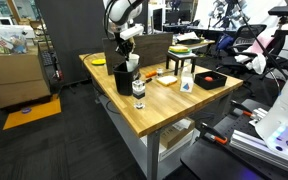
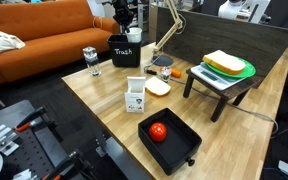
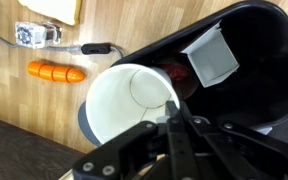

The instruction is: Take the white cup from the black bin and put it on the table

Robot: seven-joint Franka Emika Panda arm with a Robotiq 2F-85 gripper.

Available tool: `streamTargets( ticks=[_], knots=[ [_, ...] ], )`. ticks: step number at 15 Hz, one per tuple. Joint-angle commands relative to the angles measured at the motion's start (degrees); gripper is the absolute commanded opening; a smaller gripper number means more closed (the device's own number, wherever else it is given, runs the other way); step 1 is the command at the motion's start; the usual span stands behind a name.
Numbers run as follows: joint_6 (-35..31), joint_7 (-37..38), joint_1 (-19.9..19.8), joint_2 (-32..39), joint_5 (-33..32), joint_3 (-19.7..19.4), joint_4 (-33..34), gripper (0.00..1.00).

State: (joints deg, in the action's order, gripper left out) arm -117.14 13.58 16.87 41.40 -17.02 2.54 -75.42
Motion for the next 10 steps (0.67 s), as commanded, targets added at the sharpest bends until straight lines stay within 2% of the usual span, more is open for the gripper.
streamTargets(
  ticks=[1, 10],
  knots=[
    [-3.48, 6.47, 0.93, -5.12, 0.19, -1.83, -6.23, 0.01],
    [-3.85, 18.88, 4.81, -8.65, -3.09, -3.97, -7.04, 0.01]
  ],
)
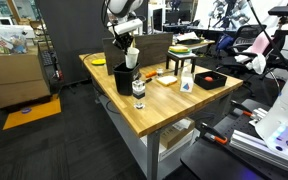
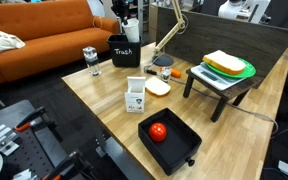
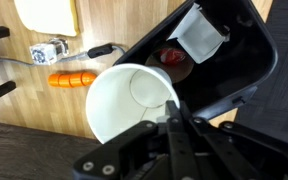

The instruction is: Take the white cup from the black bin and put it on the table

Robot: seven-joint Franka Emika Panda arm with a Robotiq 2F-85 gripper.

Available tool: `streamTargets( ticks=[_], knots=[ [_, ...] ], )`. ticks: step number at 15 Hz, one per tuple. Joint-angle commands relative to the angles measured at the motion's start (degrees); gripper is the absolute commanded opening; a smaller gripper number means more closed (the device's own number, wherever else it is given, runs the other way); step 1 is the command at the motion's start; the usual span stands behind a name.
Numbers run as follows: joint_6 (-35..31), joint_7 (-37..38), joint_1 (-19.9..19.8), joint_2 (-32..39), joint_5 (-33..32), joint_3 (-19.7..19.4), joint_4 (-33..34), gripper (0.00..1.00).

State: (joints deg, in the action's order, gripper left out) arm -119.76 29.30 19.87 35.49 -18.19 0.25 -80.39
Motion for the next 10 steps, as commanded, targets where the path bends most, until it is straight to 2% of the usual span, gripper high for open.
streamTargets(
  ticks=[1, 6, 10],
  knots=[
    [-1.05, 4.29, 2.32, -3.22, -2.55, -1.78, -2.03, 0.01],
    [-0.15, 10.71, 4.27, -6.73, -6.23, -1.53, -2.77, 0.01],
    [1.99, 16.98, 4.61, -9.35, -7.44, -1.21, -5.90, 0.01]
  ],
)
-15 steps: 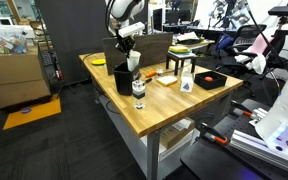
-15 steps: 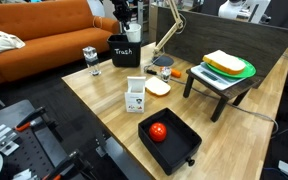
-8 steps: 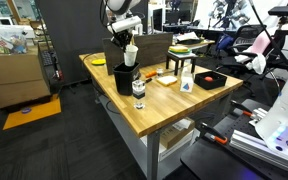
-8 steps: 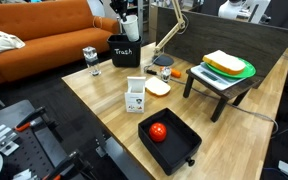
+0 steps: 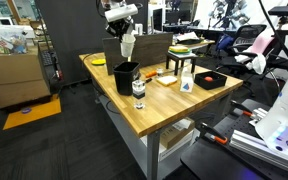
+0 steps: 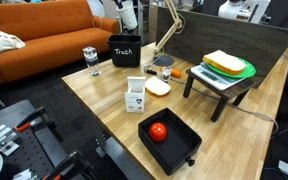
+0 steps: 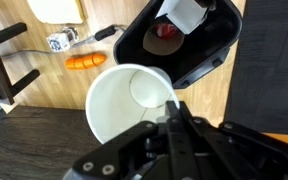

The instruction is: Take the white cup from the black bin and put it on the table

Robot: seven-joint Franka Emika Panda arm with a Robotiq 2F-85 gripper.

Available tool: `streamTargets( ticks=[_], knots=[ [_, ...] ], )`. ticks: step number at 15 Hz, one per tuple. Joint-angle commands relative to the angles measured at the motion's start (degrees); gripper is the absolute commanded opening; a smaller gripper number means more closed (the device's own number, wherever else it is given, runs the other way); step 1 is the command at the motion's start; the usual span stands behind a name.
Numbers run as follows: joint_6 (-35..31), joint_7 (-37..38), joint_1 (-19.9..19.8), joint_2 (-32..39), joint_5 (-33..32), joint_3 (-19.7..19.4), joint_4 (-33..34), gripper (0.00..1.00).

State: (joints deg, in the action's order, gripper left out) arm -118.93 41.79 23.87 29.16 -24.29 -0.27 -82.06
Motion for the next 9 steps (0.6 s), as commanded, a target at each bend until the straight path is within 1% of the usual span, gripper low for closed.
streamTargets(
  ticks=[1, 6, 9],
  knots=[
    [1.88, 6.30, 0.58, -3.69, -1.31, -0.49, -5.40, 0.01],
    [5.79, 17.15, 0.69, -8.08, -0.12, 1.27, -12.17, 0.01],
    [9.94, 23.67, 0.53, -11.47, 0.47, 3.15, -15.76, 0.01]
  ],
)
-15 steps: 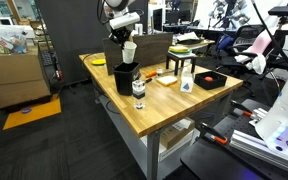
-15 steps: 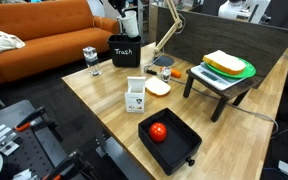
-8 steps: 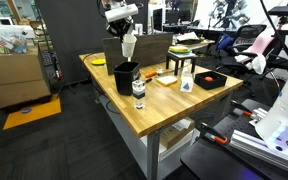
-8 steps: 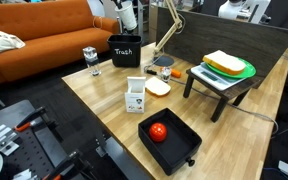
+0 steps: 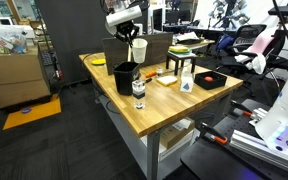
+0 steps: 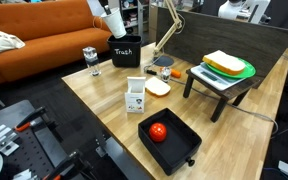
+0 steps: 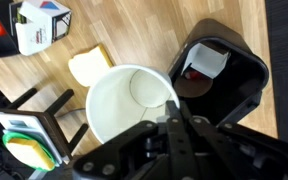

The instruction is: Take the white cup from the black bin and put it on the table

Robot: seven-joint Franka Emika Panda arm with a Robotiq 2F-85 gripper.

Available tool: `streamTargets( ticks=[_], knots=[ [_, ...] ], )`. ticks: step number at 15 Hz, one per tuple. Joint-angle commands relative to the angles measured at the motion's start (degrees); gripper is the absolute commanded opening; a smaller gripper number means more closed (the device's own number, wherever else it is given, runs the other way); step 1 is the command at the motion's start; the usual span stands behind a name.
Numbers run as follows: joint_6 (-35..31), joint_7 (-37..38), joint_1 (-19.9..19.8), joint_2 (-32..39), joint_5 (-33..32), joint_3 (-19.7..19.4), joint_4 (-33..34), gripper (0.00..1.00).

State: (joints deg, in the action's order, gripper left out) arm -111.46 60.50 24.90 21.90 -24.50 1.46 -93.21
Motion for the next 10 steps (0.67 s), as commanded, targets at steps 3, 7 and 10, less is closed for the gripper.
streamTargets(
  ticks=[3, 7, 10],
  knots=[
    [3.54, 9.90, -1.74, -6.64, 4.14, 3.86, -8.67, 0.01],
    [-5.13, 14.93, -3.96, -7.52, 12.28, 5.31, -16.62, 0.01],
    [-9.92, 17.26, -5.36, -7.34, 15.80, 5.00, -22.64, 0.01]
  ],
)
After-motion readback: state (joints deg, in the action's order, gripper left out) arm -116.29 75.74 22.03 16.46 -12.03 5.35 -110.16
